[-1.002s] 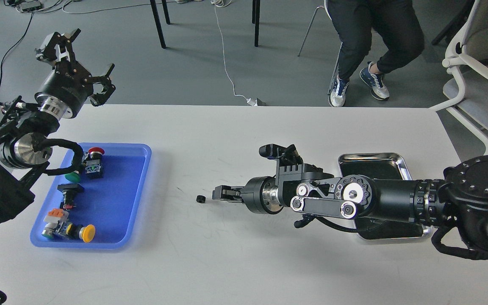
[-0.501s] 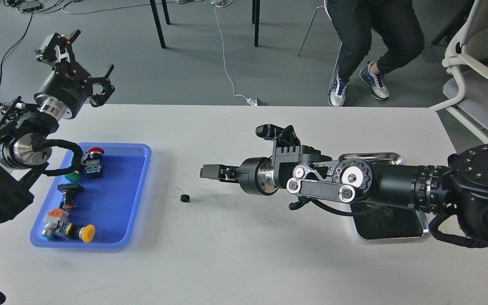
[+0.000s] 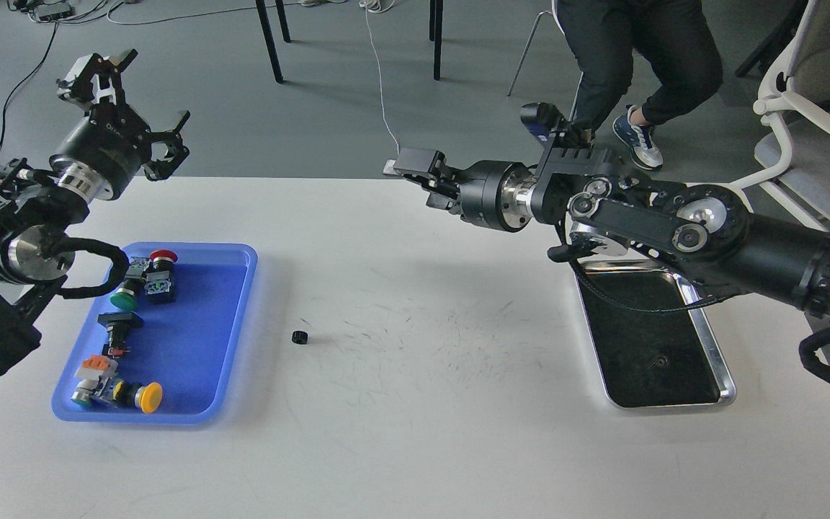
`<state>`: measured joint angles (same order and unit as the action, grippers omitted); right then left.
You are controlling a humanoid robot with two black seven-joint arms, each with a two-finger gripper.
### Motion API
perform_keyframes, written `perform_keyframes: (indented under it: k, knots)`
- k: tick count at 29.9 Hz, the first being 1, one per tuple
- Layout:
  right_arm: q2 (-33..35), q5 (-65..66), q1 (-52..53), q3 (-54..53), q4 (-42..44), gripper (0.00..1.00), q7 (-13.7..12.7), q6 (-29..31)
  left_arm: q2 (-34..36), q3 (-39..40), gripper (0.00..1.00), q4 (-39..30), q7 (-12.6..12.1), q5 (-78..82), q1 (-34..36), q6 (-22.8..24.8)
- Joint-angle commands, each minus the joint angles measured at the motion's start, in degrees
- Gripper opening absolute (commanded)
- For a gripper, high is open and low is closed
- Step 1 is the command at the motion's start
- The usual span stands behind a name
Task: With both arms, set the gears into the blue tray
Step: 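Retract the right arm back toward its side, then reach the left gripper to the black gear on the table and grasp it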
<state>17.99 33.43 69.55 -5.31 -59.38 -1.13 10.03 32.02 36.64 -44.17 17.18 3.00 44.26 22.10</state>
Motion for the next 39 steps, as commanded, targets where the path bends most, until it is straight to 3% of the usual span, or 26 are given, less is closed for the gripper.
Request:
perform_keyframes:
  k: [1, 5, 12, 21, 31, 39]
  knots:
    - [8.18, -0.03, -3.8, -5.31, -1.26, 0.94, -0.01, 1.13, 2.52, -2.62, 0.99, -6.61, 0.04, 5.68, -0.22, -0.91]
    - [15.12, -0.12, -10.3, -13.04, -1.88, 0.94, 0.16, 1.31, 6.38, -5.78, 0.99, -13.2, 0.04, 10.52, -0.31, -2.85]
    - [24.71, -10.38, -23.57, -26.58, -0.21, 0.94, 4.2, 5.09, 16.31, -11.85, 0.99, -27.88, -0.31, 23.95, -0.31, -3.2]
    - [28.85, -31.57, -31.93, -28.09, 6.72, 0.94, 7.98, 10.18, 25.11, -19.23, 0.98, -37.21, -0.22, 57.87, -1.89, -7.94]
    - [28.41, -32.02, -32.02, -29.58, 9.28, 0.94, 8.51, 11.07, 24.33, -19.32, 0.97, -43.1, -0.13, 91.88, -6.46, -17.52]
    - [27.97, -32.2, -32.37, -29.76, 15.52, 0.94, 8.51, 11.33, 18.09, -19.41, 0.97, -41.17, -0.04, 115.45, -8.57, -24.82]
